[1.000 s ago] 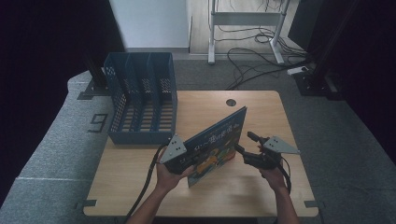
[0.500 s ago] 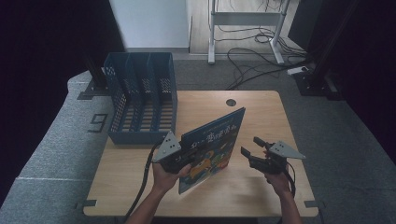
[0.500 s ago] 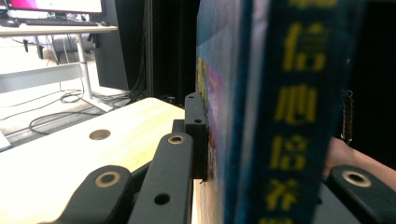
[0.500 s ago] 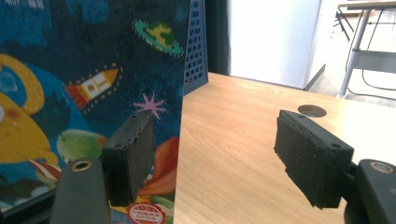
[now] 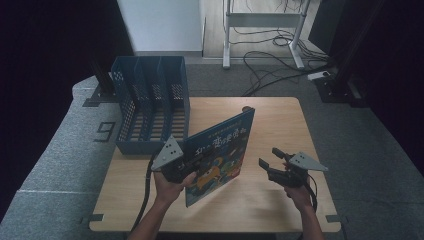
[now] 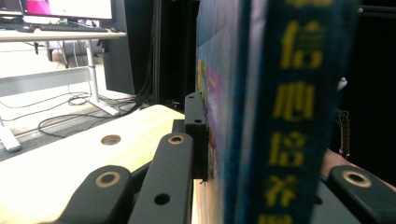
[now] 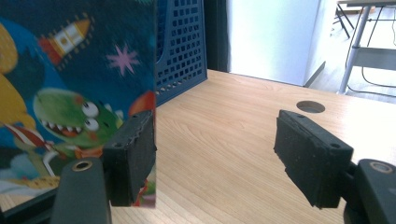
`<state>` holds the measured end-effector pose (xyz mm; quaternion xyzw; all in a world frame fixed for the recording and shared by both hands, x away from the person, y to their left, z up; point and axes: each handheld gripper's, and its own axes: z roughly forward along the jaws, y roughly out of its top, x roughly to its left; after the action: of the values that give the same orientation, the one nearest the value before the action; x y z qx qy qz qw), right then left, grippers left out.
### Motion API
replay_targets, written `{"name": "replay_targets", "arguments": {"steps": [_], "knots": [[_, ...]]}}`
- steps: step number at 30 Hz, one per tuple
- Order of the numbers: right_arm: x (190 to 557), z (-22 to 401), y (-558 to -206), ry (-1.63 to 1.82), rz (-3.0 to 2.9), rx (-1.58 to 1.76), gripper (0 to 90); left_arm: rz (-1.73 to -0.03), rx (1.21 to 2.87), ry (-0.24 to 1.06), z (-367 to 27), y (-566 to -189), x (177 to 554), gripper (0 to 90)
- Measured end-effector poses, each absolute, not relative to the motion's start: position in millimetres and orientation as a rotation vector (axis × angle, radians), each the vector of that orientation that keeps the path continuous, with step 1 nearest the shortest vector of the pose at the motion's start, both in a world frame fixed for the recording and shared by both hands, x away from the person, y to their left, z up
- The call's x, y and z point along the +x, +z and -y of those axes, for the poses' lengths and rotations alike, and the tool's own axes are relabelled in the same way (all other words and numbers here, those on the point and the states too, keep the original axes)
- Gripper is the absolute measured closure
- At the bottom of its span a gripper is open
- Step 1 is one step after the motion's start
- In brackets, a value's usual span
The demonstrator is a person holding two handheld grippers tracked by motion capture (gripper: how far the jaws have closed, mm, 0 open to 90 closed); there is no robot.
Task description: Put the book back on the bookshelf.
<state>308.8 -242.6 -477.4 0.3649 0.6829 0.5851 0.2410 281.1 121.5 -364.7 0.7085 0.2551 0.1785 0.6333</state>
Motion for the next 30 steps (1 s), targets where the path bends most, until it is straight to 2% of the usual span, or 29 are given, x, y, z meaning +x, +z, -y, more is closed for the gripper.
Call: {"name": "replay_targets", "arguments": {"steps": [15,21,30], "knots": [[311.1,242.4,-484.6,1.566,-1.893,1.009,28.4,-0.625,1.547,0.423,-156.0,-340.8,281.5,82.6],[313.9,242.2,-490.7,1.545,-1.911,1.036,28.4,-0.641,1.537,0.464,-163.1,-336.4,279.9,82.5],[324.3,240.2,-511.1,1.447,-1.942,1.182,28.7,-0.655,1.525,0.458,-166.3,-338.2,280.3,82.5]]}}
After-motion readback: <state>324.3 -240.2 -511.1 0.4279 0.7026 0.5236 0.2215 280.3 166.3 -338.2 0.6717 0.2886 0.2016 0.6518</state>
